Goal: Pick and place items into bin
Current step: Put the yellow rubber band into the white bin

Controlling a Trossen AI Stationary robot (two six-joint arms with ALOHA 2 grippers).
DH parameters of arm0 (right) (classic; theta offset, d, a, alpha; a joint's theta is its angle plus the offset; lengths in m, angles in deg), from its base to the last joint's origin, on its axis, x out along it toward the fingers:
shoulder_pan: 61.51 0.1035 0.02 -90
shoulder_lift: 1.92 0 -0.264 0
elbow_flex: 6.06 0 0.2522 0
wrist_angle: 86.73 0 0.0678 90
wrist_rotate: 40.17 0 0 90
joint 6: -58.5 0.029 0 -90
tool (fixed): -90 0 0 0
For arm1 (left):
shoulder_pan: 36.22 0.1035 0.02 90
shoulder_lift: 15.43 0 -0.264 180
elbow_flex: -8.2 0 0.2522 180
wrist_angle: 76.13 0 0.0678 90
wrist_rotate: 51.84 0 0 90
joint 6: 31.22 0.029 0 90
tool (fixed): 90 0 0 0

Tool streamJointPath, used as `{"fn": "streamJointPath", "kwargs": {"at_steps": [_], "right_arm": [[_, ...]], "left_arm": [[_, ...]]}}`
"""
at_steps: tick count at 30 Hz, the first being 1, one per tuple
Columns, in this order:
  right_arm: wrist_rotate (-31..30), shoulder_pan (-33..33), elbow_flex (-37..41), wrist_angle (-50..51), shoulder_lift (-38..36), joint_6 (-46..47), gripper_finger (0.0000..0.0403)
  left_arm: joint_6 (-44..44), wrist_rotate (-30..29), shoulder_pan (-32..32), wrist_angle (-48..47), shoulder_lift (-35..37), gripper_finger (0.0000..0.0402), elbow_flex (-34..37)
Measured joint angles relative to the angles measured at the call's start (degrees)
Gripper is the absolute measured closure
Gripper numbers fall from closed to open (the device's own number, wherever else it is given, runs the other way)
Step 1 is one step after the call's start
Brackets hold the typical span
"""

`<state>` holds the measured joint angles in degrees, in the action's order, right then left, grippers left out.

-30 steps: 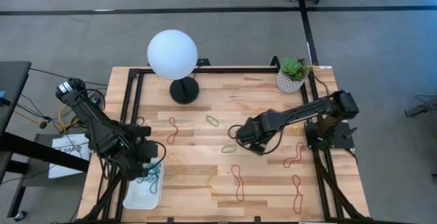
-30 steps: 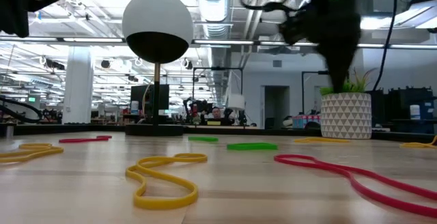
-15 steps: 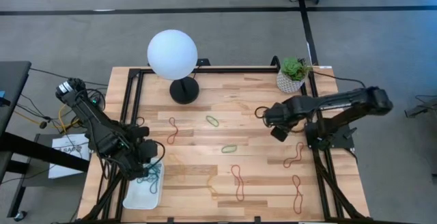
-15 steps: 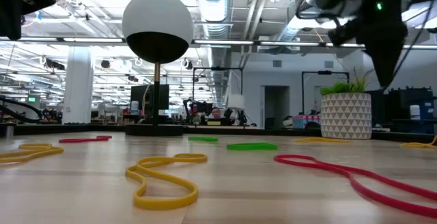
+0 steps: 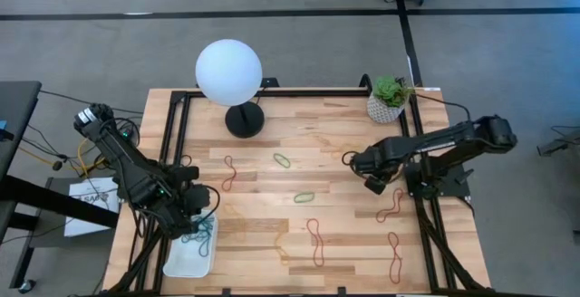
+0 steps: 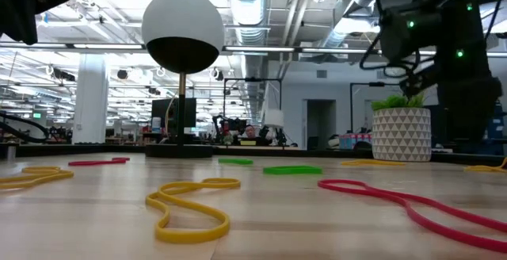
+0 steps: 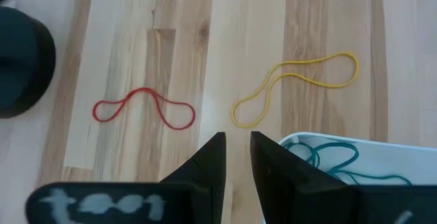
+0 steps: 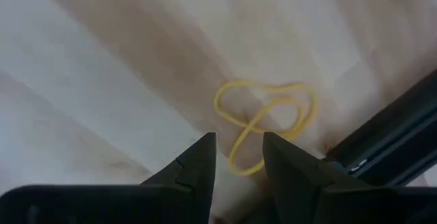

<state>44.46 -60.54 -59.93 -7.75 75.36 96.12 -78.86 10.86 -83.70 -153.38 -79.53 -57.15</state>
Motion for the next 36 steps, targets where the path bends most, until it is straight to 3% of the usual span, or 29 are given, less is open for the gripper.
{"fn": "streamJointPath", "kwargs": {"at_steps": [14,24,36], "right_arm": [[1.09,-0.04,0.27,-4.37,9.99,-3.34,0.0287],[3.40,-3.76,-0.04,-7.26,14.48,-8.45,0.0289],[5.63,-8.06,-0.32,-7.68,16.74,-15.44,0.0373]], "left_arm": [[0.00,-0.31,-0.01,-0.02,-0.01,0.0343,0.00],[-0.52,-0.37,0.00,-0.02,-0.02,0.0343,0.00],[-0.98,-0.36,-0.01,0.00,-0.01,0.0343,0.02]]}}
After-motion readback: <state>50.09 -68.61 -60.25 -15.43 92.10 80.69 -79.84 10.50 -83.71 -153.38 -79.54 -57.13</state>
